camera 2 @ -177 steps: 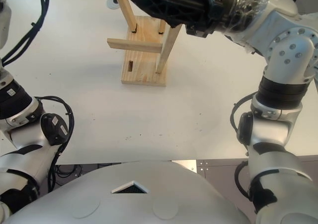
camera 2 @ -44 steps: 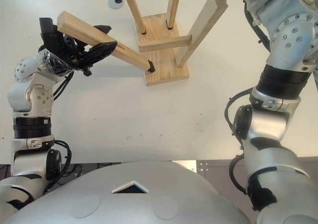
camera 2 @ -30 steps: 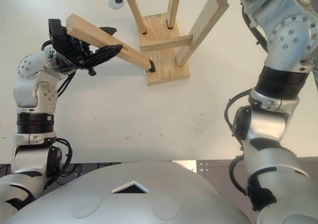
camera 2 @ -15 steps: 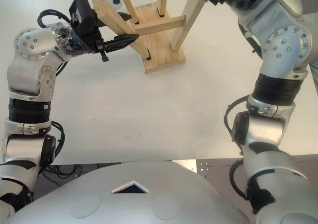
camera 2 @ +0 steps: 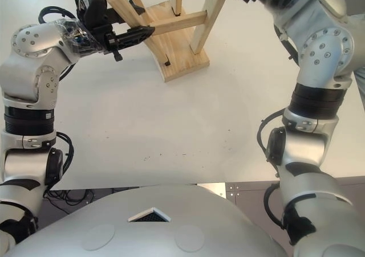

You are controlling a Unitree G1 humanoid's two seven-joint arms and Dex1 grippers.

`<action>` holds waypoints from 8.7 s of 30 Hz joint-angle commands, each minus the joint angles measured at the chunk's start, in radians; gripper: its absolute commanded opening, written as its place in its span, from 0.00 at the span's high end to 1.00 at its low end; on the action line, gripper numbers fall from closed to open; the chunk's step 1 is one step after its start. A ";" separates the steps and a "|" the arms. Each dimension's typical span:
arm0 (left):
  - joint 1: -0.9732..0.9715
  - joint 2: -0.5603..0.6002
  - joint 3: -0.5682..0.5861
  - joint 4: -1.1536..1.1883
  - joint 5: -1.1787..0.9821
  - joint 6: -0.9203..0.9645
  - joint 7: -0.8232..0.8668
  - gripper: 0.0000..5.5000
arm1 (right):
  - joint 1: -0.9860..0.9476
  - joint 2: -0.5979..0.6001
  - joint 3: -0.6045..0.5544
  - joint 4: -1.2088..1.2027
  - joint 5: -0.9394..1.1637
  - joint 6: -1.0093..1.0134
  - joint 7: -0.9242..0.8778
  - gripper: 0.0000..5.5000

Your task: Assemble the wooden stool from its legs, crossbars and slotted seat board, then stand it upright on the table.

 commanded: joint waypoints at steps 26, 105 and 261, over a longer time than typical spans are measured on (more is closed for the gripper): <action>0.032 0.042 -0.101 0.206 0.081 0.142 0.060 0.63 | -0.189 0.048 -0.130 0.447 -0.140 0.055 -0.218 0.27; -0.015 0.049 -0.218 0.156 0.104 0.119 0.047 0.63 | 0.191 -0.019 0.543 -0.226 -0.463 0.090 -0.070 0.77; 0.268 0.445 0.020 0.057 -0.029 -0.192 -0.413 0.46 | 0.201 0.013 0.423 -0.478 -0.333 0.197 0.169 1.00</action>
